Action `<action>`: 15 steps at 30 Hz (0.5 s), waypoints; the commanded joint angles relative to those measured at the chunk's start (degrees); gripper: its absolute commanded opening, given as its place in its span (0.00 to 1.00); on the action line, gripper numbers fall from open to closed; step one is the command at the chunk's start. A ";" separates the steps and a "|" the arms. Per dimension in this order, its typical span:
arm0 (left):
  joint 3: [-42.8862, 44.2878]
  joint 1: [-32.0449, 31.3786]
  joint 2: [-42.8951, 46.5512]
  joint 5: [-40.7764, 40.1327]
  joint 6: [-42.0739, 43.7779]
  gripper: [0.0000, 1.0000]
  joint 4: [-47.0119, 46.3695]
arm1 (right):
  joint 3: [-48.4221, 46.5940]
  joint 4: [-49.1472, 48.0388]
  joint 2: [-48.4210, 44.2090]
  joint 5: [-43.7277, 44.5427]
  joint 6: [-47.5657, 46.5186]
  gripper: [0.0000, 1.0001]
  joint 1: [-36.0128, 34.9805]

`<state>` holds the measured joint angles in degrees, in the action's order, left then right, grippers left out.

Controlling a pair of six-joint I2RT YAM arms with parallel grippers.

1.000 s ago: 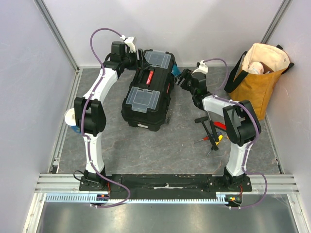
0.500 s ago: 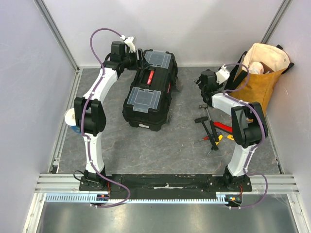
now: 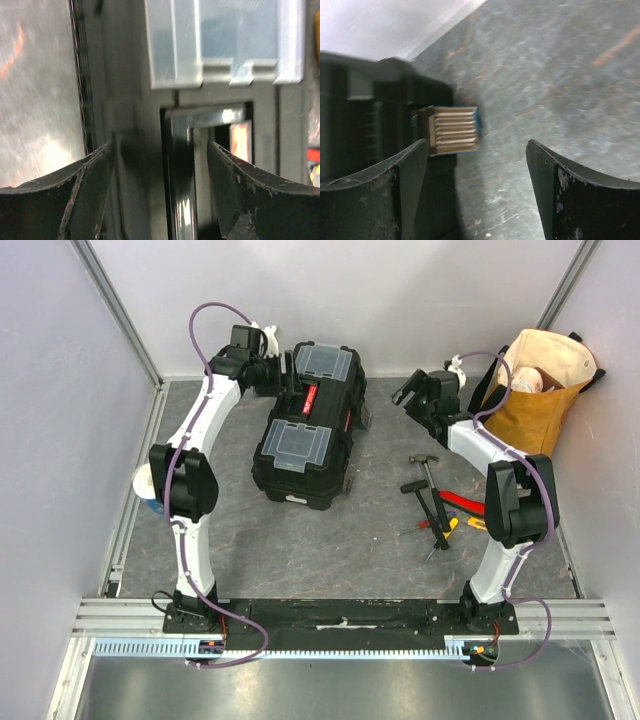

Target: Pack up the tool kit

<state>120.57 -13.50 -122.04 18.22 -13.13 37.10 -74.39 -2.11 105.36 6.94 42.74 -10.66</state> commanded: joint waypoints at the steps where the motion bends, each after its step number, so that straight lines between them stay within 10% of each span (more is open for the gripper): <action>1: -2.35 -1.01 3.11 -2.57 0.47 0.81 15.46 | -5.06 0.88 -2.35 -13.52 -2.84 0.87 -0.50; 15: -24.67 6.55 21.13 16.84 -13.06 0.84 -7.64 | -19.20 8.43 0.72 -16.78 -6.35 0.89 -11.66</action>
<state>99.83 -9.23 -106.94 26.94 -20.14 38.44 -88.77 3.99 105.38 -8.40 38.72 -19.49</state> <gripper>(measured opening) 0.834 0.886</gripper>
